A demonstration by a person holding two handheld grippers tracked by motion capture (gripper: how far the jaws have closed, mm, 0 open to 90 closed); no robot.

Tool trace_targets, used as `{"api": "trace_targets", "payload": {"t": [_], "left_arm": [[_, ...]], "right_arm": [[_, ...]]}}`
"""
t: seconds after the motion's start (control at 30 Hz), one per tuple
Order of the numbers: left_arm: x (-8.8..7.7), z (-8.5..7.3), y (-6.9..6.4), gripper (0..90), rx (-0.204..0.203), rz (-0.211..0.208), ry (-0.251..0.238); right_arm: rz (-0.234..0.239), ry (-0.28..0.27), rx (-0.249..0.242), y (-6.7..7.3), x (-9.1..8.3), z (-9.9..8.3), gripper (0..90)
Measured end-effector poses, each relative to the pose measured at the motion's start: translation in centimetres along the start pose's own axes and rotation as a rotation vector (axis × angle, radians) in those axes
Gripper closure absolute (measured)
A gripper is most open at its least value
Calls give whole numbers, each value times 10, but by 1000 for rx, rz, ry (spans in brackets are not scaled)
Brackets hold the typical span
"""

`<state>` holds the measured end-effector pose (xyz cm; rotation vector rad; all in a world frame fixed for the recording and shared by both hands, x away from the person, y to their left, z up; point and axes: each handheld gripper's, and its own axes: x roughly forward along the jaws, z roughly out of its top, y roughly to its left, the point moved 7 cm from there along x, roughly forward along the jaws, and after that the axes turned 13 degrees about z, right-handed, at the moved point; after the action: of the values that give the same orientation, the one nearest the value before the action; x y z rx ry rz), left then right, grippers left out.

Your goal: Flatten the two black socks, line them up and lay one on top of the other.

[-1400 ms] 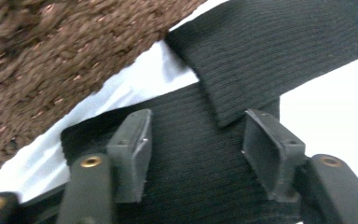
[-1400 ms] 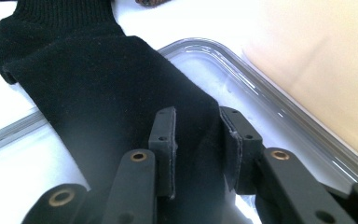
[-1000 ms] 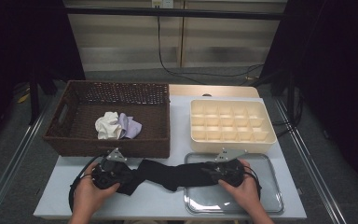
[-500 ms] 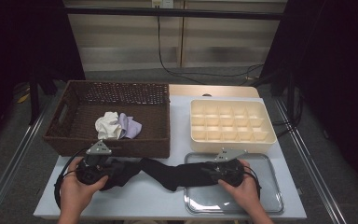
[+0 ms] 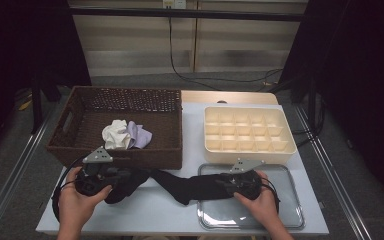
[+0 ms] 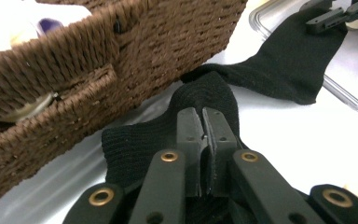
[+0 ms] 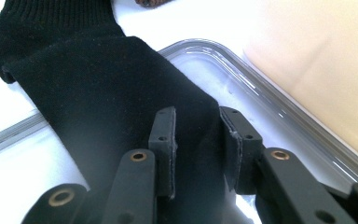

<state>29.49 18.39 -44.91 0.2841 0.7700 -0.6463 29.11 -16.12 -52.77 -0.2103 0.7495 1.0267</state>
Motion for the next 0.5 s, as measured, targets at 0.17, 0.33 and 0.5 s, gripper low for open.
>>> {"api": "trace_targets", "payload": {"t": [0.17,0.33,0.5], "left_arm": [[-3,3,0,864,-1,-12,-22],[-7,8,-3,864,-7,-31,-44],[-10,20,-8,863,12,-32,-68]], "right_arm": [[1,-1,0,0,0,0,679],[1,-2,-1,0,0,0,679],[1,-3,-1,0,1,0,679]]}}
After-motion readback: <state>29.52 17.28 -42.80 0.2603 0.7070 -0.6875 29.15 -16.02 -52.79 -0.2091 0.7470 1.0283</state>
